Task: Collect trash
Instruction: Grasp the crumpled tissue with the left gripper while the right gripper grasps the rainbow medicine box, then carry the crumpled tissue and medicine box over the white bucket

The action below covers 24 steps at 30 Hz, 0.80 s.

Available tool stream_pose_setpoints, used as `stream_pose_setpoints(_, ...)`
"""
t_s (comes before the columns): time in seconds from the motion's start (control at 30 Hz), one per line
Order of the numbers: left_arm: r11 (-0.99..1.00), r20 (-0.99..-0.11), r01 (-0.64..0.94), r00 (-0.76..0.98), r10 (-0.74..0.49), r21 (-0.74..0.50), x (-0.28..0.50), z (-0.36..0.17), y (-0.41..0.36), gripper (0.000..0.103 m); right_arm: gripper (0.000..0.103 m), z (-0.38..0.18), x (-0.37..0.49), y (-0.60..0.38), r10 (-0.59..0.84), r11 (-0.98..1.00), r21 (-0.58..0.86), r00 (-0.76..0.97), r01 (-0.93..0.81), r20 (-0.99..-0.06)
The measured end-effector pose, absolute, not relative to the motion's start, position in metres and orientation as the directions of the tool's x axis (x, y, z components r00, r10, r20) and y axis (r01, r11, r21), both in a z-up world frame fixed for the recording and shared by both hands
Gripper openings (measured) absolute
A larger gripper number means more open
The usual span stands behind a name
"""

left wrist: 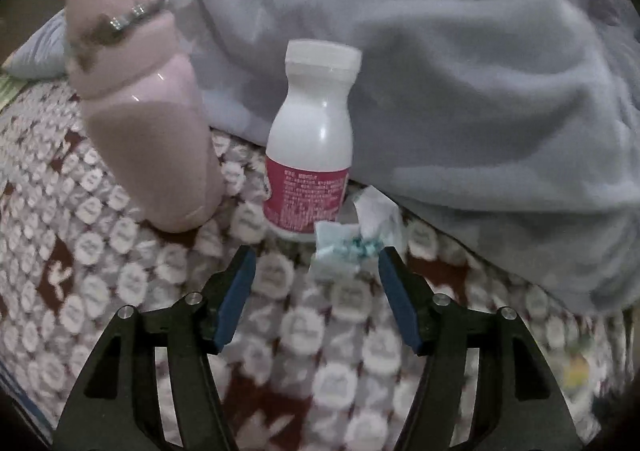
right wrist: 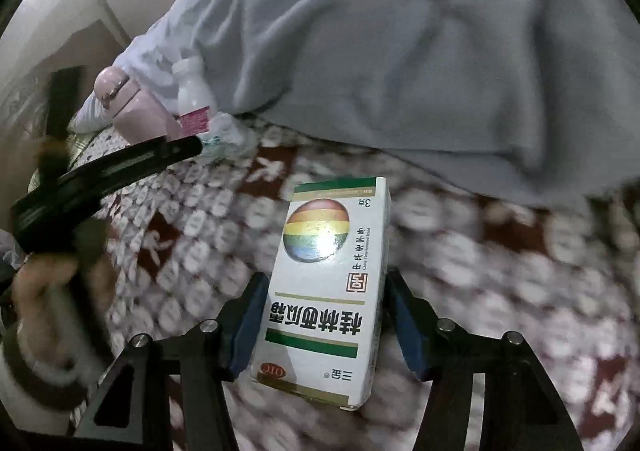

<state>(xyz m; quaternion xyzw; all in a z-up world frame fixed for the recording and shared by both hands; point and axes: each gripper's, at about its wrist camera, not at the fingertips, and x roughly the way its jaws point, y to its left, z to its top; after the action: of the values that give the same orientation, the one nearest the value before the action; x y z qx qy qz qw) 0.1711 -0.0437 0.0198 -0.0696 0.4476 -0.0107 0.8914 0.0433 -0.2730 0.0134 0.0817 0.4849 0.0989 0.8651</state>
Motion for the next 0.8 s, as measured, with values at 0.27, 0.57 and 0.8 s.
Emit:
stream_pose_setpoints(0.27, 0.963, -0.797, -0.051, 0.573, -0.189, -0.265, 0.184, 0.004, -0.043, 0.021, 0.058, 0.013, 0.015, -0.319, 0.247, 0.960, 0.278, 0.531, -0.024, -0.810)
stream_pose_setpoints(0.57, 0.949, -0.762, 0.056, 0.582, -0.284, -0.311, 0.110, 0.044, -0.043, 0.017, 0.058, 0.037, -0.015, -0.326, 0.255, 0.958, 0.286, 0.570, -0.037, -0.781)
stream_pose_setpoints(0.8, 0.955, -0.763, 0.128, 0.577, -0.292, -0.268, 0.044, 0.062, -0.065, 0.017, 0.058, 0.049, -0.045, -0.328, 0.239, 0.963, 0.267, 0.586, -0.040, -0.774)
